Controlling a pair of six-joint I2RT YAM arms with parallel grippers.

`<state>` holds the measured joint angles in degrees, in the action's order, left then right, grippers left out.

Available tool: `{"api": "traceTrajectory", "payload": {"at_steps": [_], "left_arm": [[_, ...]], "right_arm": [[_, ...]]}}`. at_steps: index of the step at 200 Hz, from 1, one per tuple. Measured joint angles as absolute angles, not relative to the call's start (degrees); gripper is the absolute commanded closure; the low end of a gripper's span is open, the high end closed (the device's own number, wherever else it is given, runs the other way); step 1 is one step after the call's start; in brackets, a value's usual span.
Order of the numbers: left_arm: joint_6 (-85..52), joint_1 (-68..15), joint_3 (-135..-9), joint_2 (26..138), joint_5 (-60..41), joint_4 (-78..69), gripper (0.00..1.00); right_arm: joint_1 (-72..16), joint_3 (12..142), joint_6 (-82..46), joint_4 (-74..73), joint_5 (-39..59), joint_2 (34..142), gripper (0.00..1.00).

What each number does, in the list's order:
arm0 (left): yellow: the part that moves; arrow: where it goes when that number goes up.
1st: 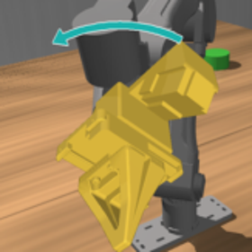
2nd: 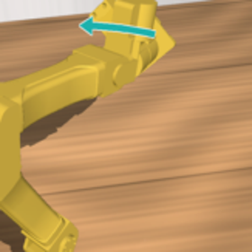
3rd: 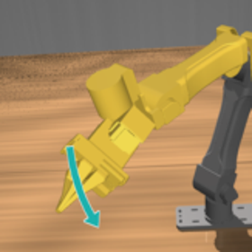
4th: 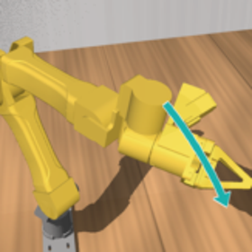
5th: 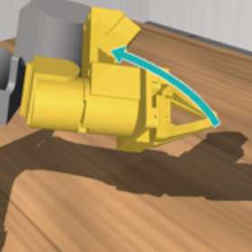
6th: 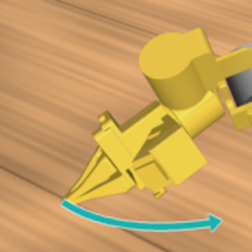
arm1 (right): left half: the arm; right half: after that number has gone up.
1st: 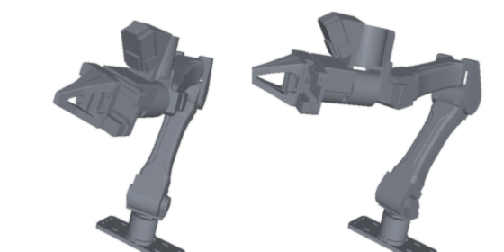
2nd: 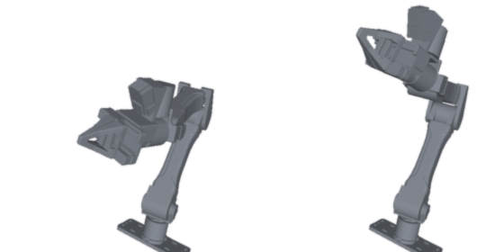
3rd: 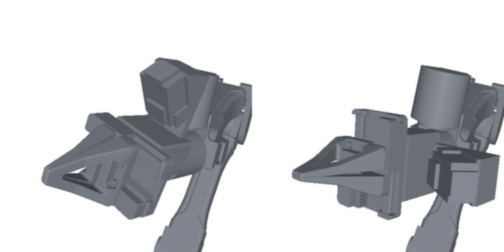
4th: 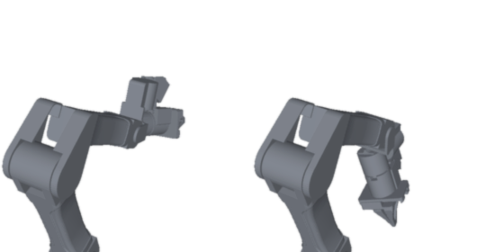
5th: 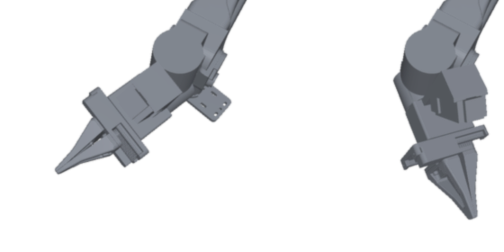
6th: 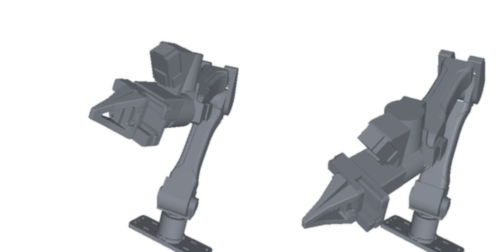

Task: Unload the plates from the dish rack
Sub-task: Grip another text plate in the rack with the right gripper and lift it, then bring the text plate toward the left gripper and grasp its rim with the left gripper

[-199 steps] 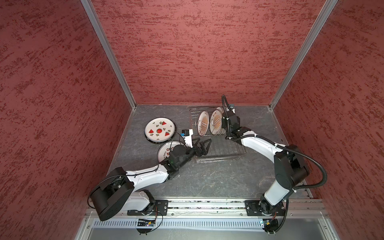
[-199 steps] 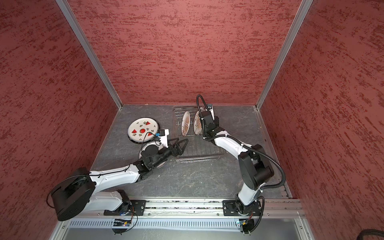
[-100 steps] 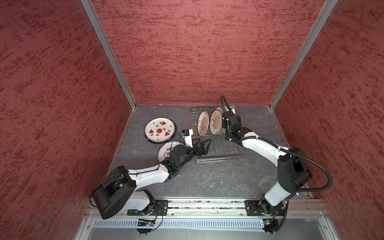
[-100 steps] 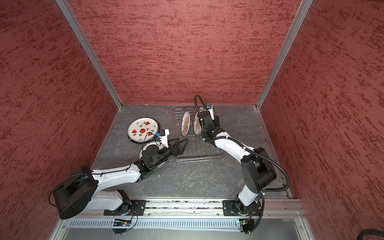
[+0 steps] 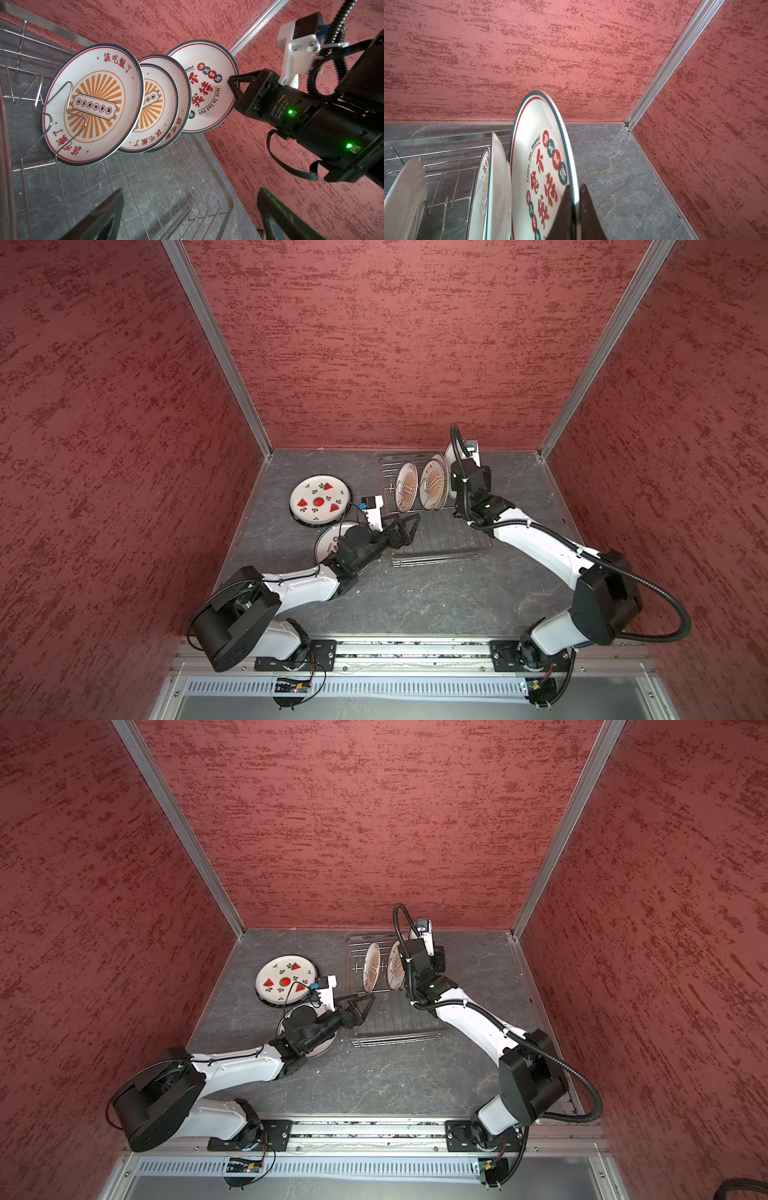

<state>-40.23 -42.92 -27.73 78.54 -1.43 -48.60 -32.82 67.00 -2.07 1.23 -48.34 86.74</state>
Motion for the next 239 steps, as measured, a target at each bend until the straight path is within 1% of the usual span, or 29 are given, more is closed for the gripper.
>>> {"api": "traceTrajectory", "payload": {"at_steps": [77, 119, 150, 198, 220, 239], "left_arm": [[-40.05, -42.92, -24.86, 74.61, -2.76, -50.61, 0.01], [-39.55, -42.92, -23.55, 72.47, -3.95, -51.16, 0.01], [-38.72, -42.68, -22.5, 71.0, -6.37, -52.82, 0.01], [-37.93, -42.37, -19.9, 68.12, -8.01, -54.59, 0.0], [-37.34, -42.37, -19.0, 66.17, -8.75, -54.83, 0.0], [-36.56, -42.09, -18.72, 64.2, -9.06, -54.57, 0.01]], "right_arm": [[-34.54, 59.66, -1.89, -1.98, -51.7, 74.56, 1.0], [-34.85, 54.24, -2.28, -4.38, -51.94, 68.73, 1.0], [-34.85, 49.78, -3.51, -6.02, -48.95, 63.16, 1.0], [-34.85, 46.5, -5.23, -8.8, -45.04, 58.65, 1.0], [-34.85, 43.72, -6.96, -8.88, -39.42, 54.7, 1.0], [-34.85, 41.3, -9.23, -9.96, -31.99, 50.89, 1.0]]}}
